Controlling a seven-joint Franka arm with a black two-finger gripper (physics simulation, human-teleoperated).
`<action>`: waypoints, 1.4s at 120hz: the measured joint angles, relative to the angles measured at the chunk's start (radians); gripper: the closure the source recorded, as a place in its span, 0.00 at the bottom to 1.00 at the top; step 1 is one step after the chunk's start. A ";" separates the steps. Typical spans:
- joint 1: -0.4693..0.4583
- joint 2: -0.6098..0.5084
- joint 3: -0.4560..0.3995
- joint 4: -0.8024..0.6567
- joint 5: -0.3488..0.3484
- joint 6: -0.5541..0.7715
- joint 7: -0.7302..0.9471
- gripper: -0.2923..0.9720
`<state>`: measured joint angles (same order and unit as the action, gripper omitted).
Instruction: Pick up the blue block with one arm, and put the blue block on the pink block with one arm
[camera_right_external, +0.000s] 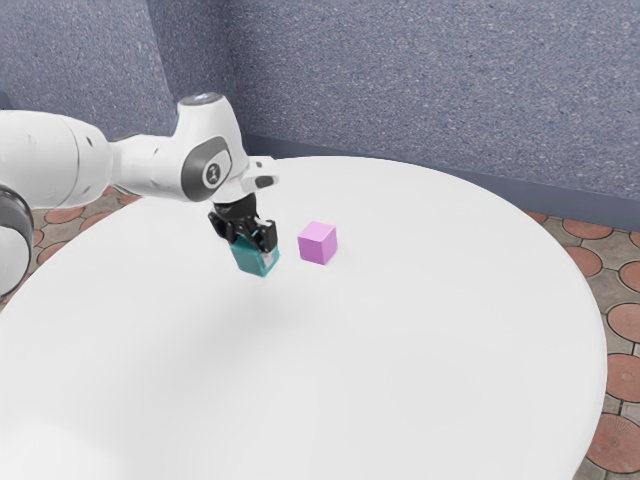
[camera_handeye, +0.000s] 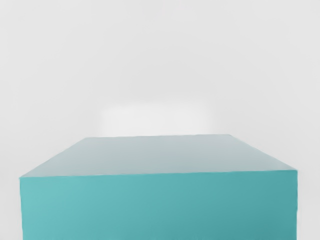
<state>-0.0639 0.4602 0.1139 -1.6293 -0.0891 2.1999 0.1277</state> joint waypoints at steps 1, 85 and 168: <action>0.001 0.011 0.000 0.021 0.000 -0.003 0.000 0.48; 0.093 0.449 -0.121 0.635 -0.001 0.071 -0.024 0.48; 0.098 0.490 -0.155 0.679 0.014 0.003 -0.023 0.40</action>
<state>0.0338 0.9505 -0.0408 -0.9500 -0.0750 2.2033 0.1049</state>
